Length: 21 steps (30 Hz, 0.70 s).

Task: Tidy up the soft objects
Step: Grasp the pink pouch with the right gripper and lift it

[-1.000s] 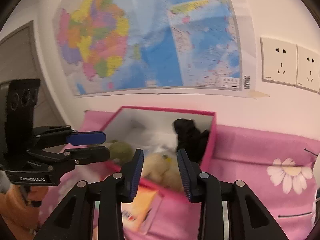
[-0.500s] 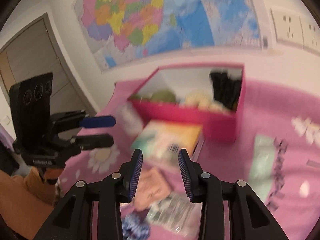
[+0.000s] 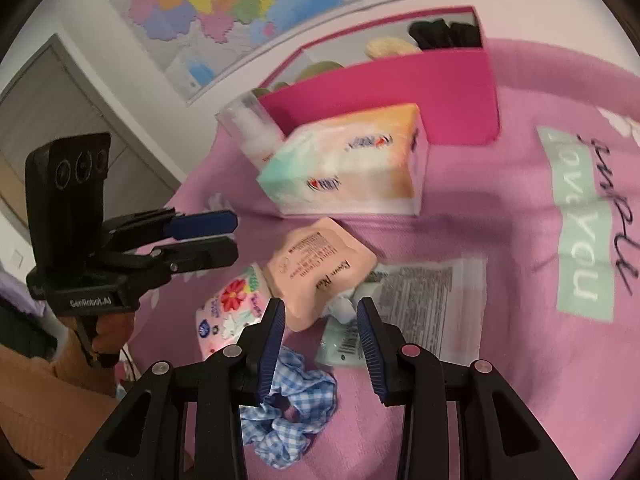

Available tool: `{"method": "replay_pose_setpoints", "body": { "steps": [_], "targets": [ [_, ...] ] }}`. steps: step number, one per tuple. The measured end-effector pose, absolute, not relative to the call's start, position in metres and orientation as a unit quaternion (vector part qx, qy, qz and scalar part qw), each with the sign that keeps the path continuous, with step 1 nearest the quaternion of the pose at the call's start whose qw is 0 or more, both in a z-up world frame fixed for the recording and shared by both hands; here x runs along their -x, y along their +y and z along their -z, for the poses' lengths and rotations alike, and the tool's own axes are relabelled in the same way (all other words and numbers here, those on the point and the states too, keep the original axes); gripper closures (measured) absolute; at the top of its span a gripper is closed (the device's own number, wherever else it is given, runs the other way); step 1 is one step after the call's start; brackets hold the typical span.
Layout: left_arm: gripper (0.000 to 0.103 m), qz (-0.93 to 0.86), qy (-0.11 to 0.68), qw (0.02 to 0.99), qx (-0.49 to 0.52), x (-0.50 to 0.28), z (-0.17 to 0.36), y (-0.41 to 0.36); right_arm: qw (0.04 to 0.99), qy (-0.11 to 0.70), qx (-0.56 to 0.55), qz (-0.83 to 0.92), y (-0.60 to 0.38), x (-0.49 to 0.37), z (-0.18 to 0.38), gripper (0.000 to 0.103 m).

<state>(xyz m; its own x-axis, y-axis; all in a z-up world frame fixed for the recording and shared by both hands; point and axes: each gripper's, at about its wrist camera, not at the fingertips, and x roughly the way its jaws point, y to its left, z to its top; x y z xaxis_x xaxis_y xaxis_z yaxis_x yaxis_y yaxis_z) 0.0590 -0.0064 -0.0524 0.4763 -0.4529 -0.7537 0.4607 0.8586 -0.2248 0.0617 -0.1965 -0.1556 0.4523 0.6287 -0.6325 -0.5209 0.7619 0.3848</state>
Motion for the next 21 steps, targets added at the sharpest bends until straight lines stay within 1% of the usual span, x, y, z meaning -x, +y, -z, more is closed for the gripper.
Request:
{"method": "replay_pose_setpoints", "body": {
  "steps": [6,15,17,18,19,21],
  "targets": [
    [0.057,0.268,0.461,0.846,0.004,-0.07,0.07,-0.008,0.854,0.398,-0.081,-0.326,-0.192,-0.071,0.16,0.065],
    [0.057,0.272,0.477,0.836,0.0,-0.077,0.08,-0.015,0.868,0.392,-0.071,-0.298,-0.179,-0.081,0.157,0.065],
    [0.062,0.274,0.48,0.833,-0.002,-0.078,0.083,-0.016,0.869,0.394,-0.071,-0.293,-0.179,-0.08,0.156,0.065],
    [0.065,0.276,0.483,0.831,-0.001,-0.078,0.085,-0.016,0.868,0.394,-0.072,-0.293,-0.179,-0.081,0.157,0.064],
    [0.065,0.278,0.485,0.829,0.002,-0.078,0.087,-0.016,0.868,0.395,-0.073,-0.294,-0.178,-0.082,0.156,0.063],
    [0.066,0.278,0.487,0.828,0.004,-0.079,0.089,-0.016,0.868,0.395,-0.066,-0.293,-0.174,-0.083,0.156,0.056]
  ]
}}
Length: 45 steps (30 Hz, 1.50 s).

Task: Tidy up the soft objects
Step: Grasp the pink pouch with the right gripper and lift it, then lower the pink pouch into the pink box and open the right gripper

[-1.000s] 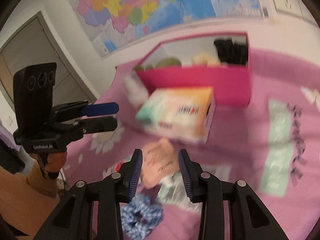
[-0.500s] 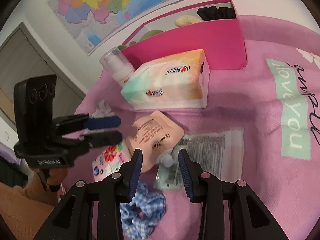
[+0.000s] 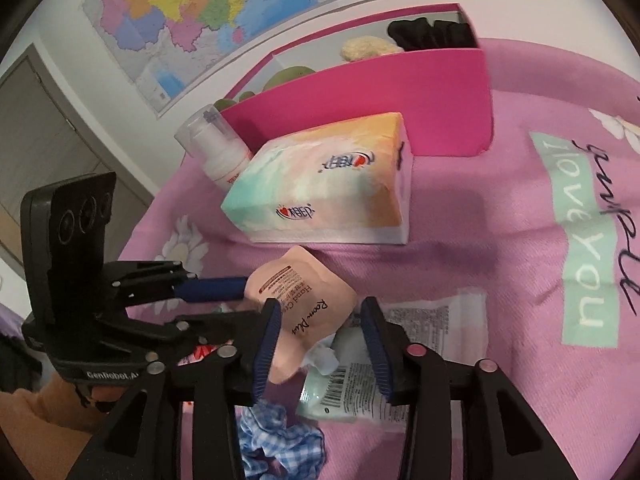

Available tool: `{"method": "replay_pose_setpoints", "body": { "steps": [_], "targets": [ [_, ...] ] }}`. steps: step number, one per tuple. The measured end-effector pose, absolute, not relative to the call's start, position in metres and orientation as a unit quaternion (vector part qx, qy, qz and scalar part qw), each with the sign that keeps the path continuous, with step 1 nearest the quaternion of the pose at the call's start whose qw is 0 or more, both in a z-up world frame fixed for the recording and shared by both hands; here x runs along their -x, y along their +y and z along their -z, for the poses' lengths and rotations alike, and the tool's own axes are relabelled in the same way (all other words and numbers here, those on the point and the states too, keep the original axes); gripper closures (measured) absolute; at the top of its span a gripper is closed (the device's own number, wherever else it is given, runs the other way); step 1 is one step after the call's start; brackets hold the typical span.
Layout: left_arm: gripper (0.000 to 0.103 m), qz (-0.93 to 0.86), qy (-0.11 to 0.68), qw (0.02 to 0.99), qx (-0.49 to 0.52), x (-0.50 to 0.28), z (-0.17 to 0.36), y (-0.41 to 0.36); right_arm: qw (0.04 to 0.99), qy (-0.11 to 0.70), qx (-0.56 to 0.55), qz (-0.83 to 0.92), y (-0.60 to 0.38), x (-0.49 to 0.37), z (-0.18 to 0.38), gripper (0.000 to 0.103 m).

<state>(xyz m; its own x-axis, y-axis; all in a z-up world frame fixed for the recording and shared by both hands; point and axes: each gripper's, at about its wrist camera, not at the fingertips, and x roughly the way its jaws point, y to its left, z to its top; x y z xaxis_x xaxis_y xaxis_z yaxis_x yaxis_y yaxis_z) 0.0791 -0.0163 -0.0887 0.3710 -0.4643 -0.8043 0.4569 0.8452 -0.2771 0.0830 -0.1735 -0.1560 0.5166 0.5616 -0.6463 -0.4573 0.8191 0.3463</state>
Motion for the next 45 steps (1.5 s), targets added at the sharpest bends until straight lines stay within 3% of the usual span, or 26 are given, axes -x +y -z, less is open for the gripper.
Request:
{"method": "replay_pose_setpoints", "body": {
  "steps": [2,5,7,9,11,15,33,45],
  "targets": [
    [0.068,0.279,0.489,0.827,0.006,-0.079,0.091,-0.016,0.873,0.402,-0.05,-0.27,-0.168,-0.089,0.16,0.048],
    [0.068,0.281,0.489,0.826,0.01,-0.078,0.091,-0.015,0.871,0.398,-0.051,-0.284,-0.163,-0.089,0.164,0.048],
    [0.068,0.282,0.489,0.825,0.012,-0.079,0.091,-0.014,0.869,0.396,-0.05,-0.293,-0.162,-0.088,0.165,0.052],
    [0.068,0.282,0.489,0.825,0.013,-0.079,0.091,-0.015,0.867,0.396,-0.048,-0.298,-0.162,-0.086,0.167,0.071],
    [0.068,0.28,0.488,0.826,0.011,-0.079,0.09,-0.015,0.867,0.394,-0.049,-0.302,-0.163,-0.085,0.168,0.073],
    [0.069,0.288,0.482,0.827,0.017,-0.076,0.084,-0.016,0.87,0.381,-0.051,-0.307,-0.167,-0.081,0.163,0.087],
    [0.069,0.28,0.361,0.889,-0.009,-0.111,-0.03,-0.018,0.915,0.255,-0.005,-0.312,-0.177,-0.092,0.054,0.089],
    [0.069,0.238,0.352,0.905,-0.02,-0.188,-0.068,-0.032,0.927,0.222,-0.018,-0.303,-0.185,-0.164,0.009,0.089]
  ]
}}
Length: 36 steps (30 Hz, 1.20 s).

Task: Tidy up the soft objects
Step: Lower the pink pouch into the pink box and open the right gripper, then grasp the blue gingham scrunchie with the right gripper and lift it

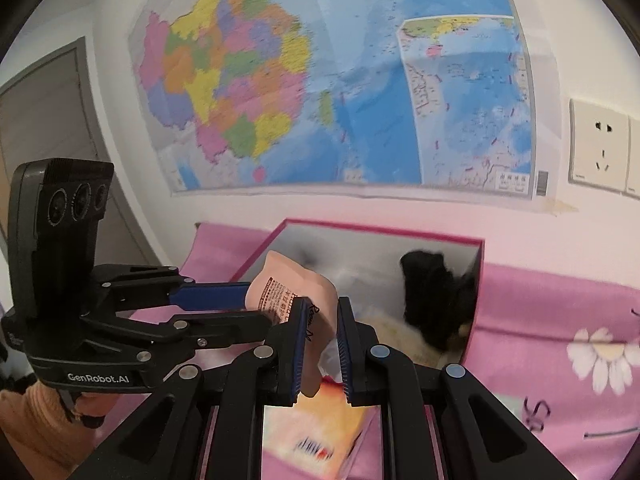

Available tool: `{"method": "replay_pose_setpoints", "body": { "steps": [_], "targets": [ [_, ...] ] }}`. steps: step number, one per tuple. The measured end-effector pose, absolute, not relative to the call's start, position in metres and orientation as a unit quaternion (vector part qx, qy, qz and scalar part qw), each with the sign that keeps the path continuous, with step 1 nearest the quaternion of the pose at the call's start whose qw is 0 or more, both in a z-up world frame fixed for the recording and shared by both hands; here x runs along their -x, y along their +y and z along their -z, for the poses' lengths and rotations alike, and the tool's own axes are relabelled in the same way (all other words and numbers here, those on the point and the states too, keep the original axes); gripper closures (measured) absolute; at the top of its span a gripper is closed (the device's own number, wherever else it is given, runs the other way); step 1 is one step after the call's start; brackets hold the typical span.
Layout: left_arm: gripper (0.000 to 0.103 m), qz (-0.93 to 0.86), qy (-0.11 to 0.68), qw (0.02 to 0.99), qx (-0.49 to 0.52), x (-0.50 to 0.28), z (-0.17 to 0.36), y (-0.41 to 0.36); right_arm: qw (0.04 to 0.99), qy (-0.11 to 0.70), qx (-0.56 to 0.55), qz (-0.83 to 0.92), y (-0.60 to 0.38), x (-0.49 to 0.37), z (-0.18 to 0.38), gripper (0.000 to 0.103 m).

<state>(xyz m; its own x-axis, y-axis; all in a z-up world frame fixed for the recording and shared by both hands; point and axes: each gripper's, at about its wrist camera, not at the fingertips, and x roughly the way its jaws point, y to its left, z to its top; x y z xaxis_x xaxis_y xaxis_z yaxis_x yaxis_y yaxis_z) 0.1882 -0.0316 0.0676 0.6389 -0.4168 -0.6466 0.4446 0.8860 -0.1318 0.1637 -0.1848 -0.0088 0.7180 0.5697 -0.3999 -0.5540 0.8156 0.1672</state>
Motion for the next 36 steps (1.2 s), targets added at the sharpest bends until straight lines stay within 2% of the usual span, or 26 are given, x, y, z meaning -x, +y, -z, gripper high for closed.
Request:
{"method": "replay_pose_setpoints", "body": {
  "steps": [14,17,19,21,30,36],
  "targets": [
    [0.069,0.187,0.421,0.888,-0.009,-0.262,-0.041,-0.035,0.926,0.253,-0.025,-0.277,-0.172,-0.244,0.017,0.088],
    [0.068,0.17,0.428,0.887,-0.012,-0.268,-0.036,-0.034,0.926,0.27,-0.029,-0.263,-0.168,-0.258,0.024,0.082],
    [0.067,0.158,0.432,0.888,-0.014,-0.269,-0.036,-0.032,0.928,0.275,-0.027,-0.251,-0.166,-0.262,0.026,0.072],
    [0.066,0.154,0.429,0.89,-0.012,-0.267,-0.038,-0.029,0.929,0.273,-0.032,-0.247,-0.168,-0.261,0.028,0.065],
    [0.066,0.182,0.376,0.908,-0.022,-0.221,-0.057,-0.019,0.924,0.268,-0.037,-0.271,-0.189,-0.226,0.03,0.065],
    [0.058,0.232,0.325,0.916,-0.027,-0.16,-0.072,-0.011,0.919,0.247,-0.029,-0.307,-0.201,-0.176,0.022,0.065]
  ]
}}
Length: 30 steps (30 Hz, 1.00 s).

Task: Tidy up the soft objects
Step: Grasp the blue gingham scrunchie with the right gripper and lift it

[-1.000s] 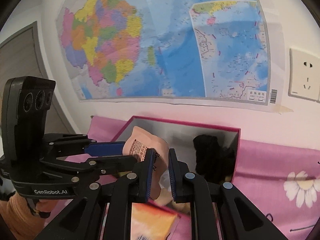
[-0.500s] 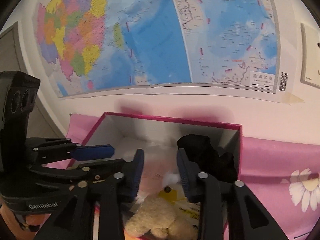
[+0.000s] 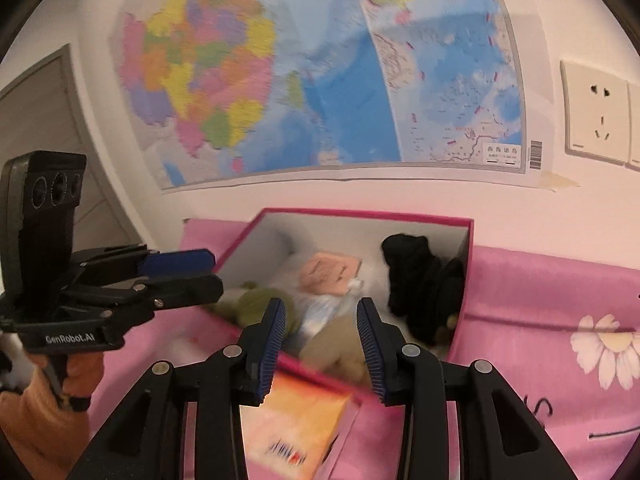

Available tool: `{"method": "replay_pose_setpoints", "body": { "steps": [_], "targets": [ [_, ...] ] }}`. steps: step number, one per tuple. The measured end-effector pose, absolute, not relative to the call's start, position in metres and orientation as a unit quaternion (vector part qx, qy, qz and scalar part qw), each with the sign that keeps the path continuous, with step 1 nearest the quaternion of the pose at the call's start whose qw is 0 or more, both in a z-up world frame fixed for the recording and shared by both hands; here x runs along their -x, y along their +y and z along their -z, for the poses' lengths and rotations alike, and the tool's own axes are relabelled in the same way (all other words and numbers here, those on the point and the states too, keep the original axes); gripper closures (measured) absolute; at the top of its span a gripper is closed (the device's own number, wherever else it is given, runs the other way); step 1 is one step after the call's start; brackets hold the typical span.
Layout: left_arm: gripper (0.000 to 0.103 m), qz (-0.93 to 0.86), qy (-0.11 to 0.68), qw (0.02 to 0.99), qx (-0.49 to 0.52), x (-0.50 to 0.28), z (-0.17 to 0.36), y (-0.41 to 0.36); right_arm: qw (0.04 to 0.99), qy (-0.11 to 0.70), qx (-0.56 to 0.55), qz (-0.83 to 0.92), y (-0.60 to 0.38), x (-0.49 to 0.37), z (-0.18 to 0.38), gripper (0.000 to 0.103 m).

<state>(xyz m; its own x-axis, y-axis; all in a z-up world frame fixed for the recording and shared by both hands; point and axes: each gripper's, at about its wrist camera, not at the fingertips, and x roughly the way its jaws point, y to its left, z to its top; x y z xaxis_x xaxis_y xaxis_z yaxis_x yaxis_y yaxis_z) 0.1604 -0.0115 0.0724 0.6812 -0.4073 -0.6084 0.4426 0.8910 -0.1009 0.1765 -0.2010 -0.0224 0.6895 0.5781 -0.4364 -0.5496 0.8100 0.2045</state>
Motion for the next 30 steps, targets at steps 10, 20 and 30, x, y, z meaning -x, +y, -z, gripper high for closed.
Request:
{"method": "replay_pose_setpoints", "body": {
  "steps": [10,20,30],
  "targets": [
    [0.057,0.282,0.332,0.899,-0.042,-0.087,-0.043,-0.016,0.901,0.265,-0.027,-0.343,-0.219,-0.101,0.049,0.059],
    [0.057,0.261,0.423,0.867,-0.009,-0.052,0.03,-0.005,0.864,0.34,-0.017,-0.371,-0.204,-0.059,0.111,0.058],
    [0.057,0.243,0.46,0.853,0.026,-0.019,0.059,0.012,0.838,0.369,-0.027,-0.402,-0.172,-0.054,0.143,0.059]
  ]
}}
